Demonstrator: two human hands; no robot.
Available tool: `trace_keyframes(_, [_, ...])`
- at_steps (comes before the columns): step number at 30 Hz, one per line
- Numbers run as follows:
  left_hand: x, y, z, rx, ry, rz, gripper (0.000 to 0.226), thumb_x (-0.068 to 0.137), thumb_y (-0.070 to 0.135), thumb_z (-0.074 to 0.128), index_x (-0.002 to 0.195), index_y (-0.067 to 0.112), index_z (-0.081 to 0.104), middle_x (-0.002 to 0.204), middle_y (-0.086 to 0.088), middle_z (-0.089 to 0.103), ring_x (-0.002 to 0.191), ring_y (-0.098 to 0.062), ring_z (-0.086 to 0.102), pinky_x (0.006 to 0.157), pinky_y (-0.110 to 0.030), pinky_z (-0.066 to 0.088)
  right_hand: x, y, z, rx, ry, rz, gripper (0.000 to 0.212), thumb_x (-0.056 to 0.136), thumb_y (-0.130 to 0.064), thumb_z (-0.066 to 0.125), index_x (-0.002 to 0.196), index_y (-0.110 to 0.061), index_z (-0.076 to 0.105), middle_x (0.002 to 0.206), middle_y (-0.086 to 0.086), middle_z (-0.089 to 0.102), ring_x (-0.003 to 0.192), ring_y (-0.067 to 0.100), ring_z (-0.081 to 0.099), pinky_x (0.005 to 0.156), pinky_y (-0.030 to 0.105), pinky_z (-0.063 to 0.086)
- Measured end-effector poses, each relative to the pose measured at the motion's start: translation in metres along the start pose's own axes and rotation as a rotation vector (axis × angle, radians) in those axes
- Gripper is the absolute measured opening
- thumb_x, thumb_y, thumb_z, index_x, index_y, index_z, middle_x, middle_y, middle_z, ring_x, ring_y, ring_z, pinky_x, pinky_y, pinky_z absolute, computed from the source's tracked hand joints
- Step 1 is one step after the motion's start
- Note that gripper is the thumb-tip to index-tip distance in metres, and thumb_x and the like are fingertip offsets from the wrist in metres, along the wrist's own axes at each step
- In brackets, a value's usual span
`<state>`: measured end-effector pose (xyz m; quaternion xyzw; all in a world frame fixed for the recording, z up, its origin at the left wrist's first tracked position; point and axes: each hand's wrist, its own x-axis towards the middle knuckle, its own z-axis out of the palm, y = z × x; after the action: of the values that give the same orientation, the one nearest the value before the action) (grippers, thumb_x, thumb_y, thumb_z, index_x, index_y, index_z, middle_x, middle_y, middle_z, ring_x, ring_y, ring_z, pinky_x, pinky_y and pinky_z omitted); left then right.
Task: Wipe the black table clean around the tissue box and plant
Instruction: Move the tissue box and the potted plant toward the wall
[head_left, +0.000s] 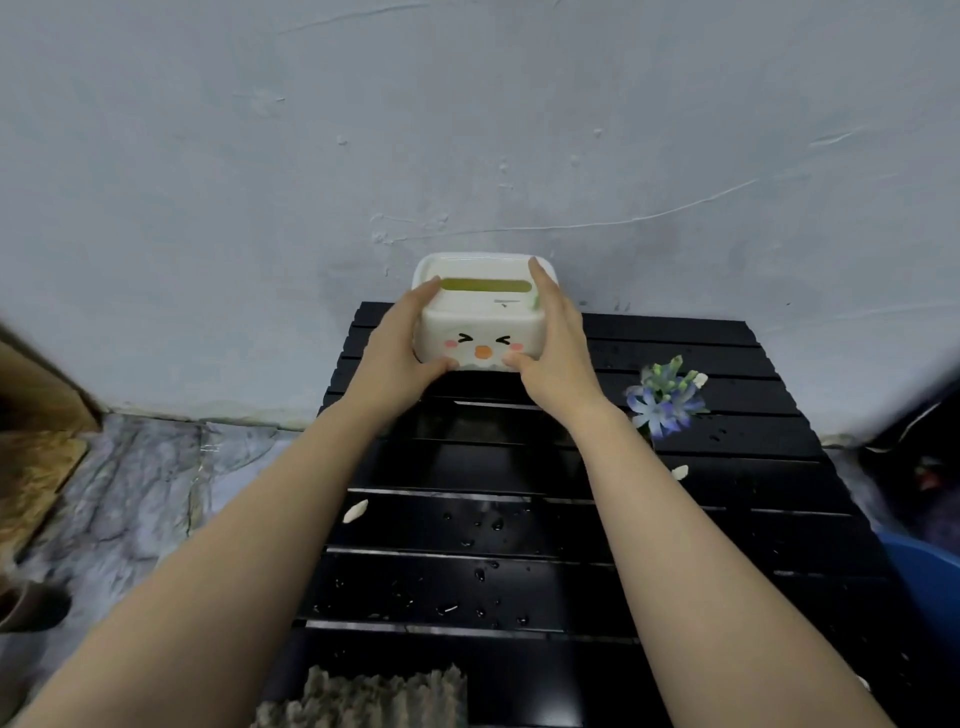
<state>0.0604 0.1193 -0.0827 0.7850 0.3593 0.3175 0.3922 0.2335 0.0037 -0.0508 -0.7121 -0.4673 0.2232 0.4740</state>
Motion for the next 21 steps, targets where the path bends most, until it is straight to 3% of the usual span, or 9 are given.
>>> trace_keyframes(4, [0.015, -0.011, 0.011, 0.016, -0.008, -0.026, 0.093, 0.07, 0.018, 0.083, 0.143, 0.049, 0.034, 0.139, 0.007, 0.048, 0.128, -0.023, 0.052, 0.105, -0.046, 0.049, 0.017, 0.014, 0.004, -0.043, 0.004, 0.039, 0.103, 0.084, 0.008, 0.063, 0.148, -0.055, 0.013, 0.141, -0.005, 0.028, 0.118, 0.009, 0.038, 0.102, 0.028, 0.037])
trace_keyframes(7, [0.022, -0.016, 0.016, 0.034, -0.013, -0.029, 0.093, 0.071, 0.016, 0.082, 0.144, 0.046, 0.034, 0.138, 0.006, 0.047, 0.127, -0.023, 0.053, 0.105, -0.047, 0.048, 0.024, 0.022, 0.008, -0.047, 0.008, 0.05, 0.103, 0.084, 0.008, 0.062, 0.147, -0.057, 0.012, 0.134, -0.01, 0.028, 0.114, 0.009, 0.039, 0.096, 0.024, 0.035])
trace_keyframes(10, [0.027, -0.019, 0.019, 0.038, -0.016, -0.02, 0.093, 0.073, 0.013, 0.082, 0.147, 0.041, 0.033, 0.143, 0.006, 0.046, 0.13, -0.023, 0.05, 0.106, -0.047, 0.047, 0.029, 0.025, 0.01, -0.074, 0.004, 0.04, 0.103, 0.085, 0.007, 0.061, 0.148, -0.057, 0.01, 0.14, -0.007, 0.027, 0.118, 0.01, 0.037, 0.096, 0.024, 0.032])
trace_keyframes(13, [0.029, -0.018, 0.018, 0.049, -0.041, -0.023, 0.095, 0.074, 0.011, 0.081, 0.15, 0.037, 0.03, 0.149, 0.004, 0.041, 0.136, -0.022, 0.046, 0.108, -0.047, 0.045, 0.03, 0.022, 0.011, -0.118, -0.031, 0.038, 0.105, 0.085, 0.008, 0.058, 0.149, -0.057, 0.005, 0.151, -0.001, 0.017, 0.129, 0.019, 0.035, 0.106, 0.035, 0.037])
trace_keyframes(14, [0.03, -0.016, 0.016, 0.058, -0.052, -0.032, 0.097, 0.074, 0.011, 0.081, 0.151, 0.037, 0.028, 0.151, 0.004, 0.04, 0.137, -0.022, 0.044, 0.109, -0.047, 0.044, 0.029, 0.018, 0.011, -0.151, -0.051, 0.051, 0.108, 0.084, 0.009, 0.058, 0.148, -0.057, 0.002, 0.156, 0.002, 0.01, 0.136, 0.026, 0.03, 0.111, 0.042, 0.035])
trace_keyframes(17, [0.027, -0.008, 0.009, 0.086, -0.071, -0.044, 0.1, 0.074, 0.016, 0.08, 0.153, 0.036, 0.022, 0.153, 0.004, 0.038, 0.138, -0.021, 0.043, 0.109, -0.046, 0.044, 0.019, 0.003, 0.01, -0.331, -0.078, 0.08, 0.116, 0.082, 0.01, 0.06, 0.149, -0.055, -0.008, 0.16, 0.014, -0.024, 0.149, 0.039, -0.008, 0.118, 0.061, 0.017])
trace_keyframes(21, [0.004, 0.01, 0.003, 0.184, 0.042, 0.056, 0.081, 0.081, 0.022, 0.071, 0.15, 0.027, 0.03, 0.149, 0.005, 0.044, 0.134, -0.019, 0.046, 0.106, -0.045, 0.046, -0.019, -0.026, 0.012, -0.367, -0.043, -0.069, 0.107, 0.088, 0.004, 0.061, 0.153, -0.048, -0.007, 0.159, 0.014, -0.03, 0.148, 0.037, -0.022, 0.119, 0.061, 0.009])
